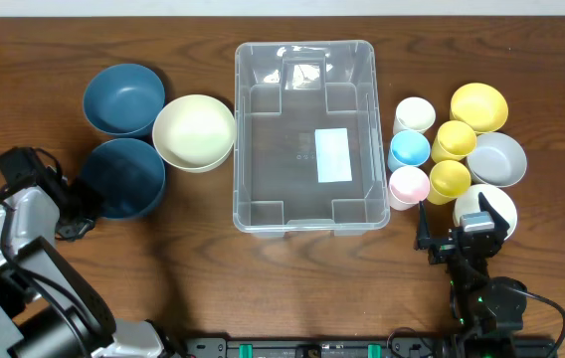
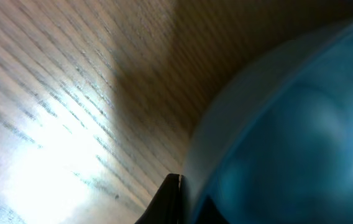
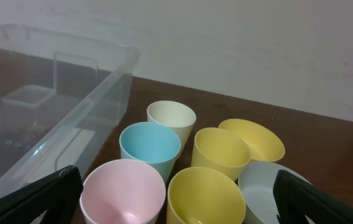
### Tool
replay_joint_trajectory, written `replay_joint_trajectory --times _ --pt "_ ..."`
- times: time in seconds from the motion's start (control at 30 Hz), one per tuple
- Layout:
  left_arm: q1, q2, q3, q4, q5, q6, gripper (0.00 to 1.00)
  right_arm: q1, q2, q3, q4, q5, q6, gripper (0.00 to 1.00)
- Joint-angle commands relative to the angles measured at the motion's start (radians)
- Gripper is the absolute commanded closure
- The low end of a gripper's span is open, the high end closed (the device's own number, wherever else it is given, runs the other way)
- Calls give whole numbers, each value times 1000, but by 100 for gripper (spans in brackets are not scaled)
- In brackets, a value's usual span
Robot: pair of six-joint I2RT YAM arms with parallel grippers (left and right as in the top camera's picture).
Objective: Pack container
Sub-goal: 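Close the left gripper on the teal bowl rim and lift, then carry the teal bowl over the clear container and release it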
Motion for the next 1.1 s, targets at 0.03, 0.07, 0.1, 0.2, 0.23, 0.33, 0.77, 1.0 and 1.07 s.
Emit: replay_joint_trajectory --times 0.03,0.07,0.1,0.2,0.23,0.33,0.77,1.0,1.07 --pt "6 -94 10 -14 4 -2 94 -5 -1 -2 -3 -7 -7 1" --pt "6 -114 11 -20 4 -2 94 -5 -1 -2 -3 -7 -7 1" --pt "6 -140 13 -28 4 -2 94 -5 -1 -2 -3 -7 -7 1" --pt "6 -219 14 -40 4 -2 94 -5 -1 -2 -3 -7 -7 1" --pt "6 -250 14 -47 4 -2 94 -5 -1 -2 -3 -7 -7 1" --pt "6 -333 14 -66 5 -3 94 -5 -1 -2 -3 -7 -7 1" --pt "-35 -587 14 128 541 -64 94 -5 -1 -2 -3 -7 -7 1" --pt "-228 -613 22 317 547 -143 94 -5 -1 -2 -3 -7 -7 1" --pt "-303 -609 24 384 542 -157 94 -5 -1 -2 -3 -7 -7 1"
